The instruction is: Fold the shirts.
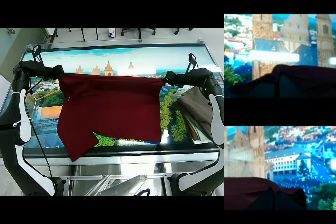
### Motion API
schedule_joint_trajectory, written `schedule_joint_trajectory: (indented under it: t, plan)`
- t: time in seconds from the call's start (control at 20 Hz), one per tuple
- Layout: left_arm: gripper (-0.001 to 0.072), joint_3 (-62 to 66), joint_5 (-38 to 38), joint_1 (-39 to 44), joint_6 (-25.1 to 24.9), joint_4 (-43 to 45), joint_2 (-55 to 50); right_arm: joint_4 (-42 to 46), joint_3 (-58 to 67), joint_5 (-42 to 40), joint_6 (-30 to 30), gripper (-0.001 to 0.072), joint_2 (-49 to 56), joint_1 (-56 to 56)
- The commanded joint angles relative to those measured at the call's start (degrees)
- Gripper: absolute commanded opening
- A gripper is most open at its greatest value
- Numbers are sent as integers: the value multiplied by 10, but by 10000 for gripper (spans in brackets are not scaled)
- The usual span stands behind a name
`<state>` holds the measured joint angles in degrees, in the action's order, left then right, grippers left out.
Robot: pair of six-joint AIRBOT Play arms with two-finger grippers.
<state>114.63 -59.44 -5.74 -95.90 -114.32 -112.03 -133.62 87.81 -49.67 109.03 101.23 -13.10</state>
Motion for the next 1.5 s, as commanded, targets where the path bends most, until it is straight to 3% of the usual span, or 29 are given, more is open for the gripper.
schedule_joint_trajectory:
  t: [0.0, 0.35, 0.6, 0.8, 0.95, 1.2, 1.25, 1.3, 1.35, 1.4, 1.45]
  plan:
    - [11, -13, -73, 0, 26, 92, 12, 69, 5, -35, -24, 19, 2, 0]
    - [11, -15, -151, 30, 38, 215, 2, 113, -44, -35, -35, 19, 6, 6]
    - [11, -15, -218, 30, 41, 218, -40, 115, -74, -35, -34, 19, 19, 12]
    - [11, -15, -204, 31, 52, 218, -48, 126, -74, -35, -35, 19, 24, 28]
    - [11, -15, -207, 31, 55, 218, -48, 179, -74, -35, -74, 19, 24, 43]
    - [13, -15, -213, 37, 55, 212, -47, 174, -73, -49, -73, 21, 23, 58]
    - [105, -14, -219, 43, 55, 212, -45, 165, -72, -58, -72, 23, 21, 59]
    - [402, -14, -226, 45, 55, 211, -42, 155, -72, -65, -68, 31, 16, 60]
    - [604, -14, -233, 49, 55, 206, -37, 144, -72, -69, -66, 38, 8, 61]
    - [619, -14, -240, 49, 54, 197, -30, 139, -71, -73, -66, 210, -2, 61]
    - [619, -14, -249, 49, 54, 197, -21, 139, -70, -82, -66, 427, -14, 61]
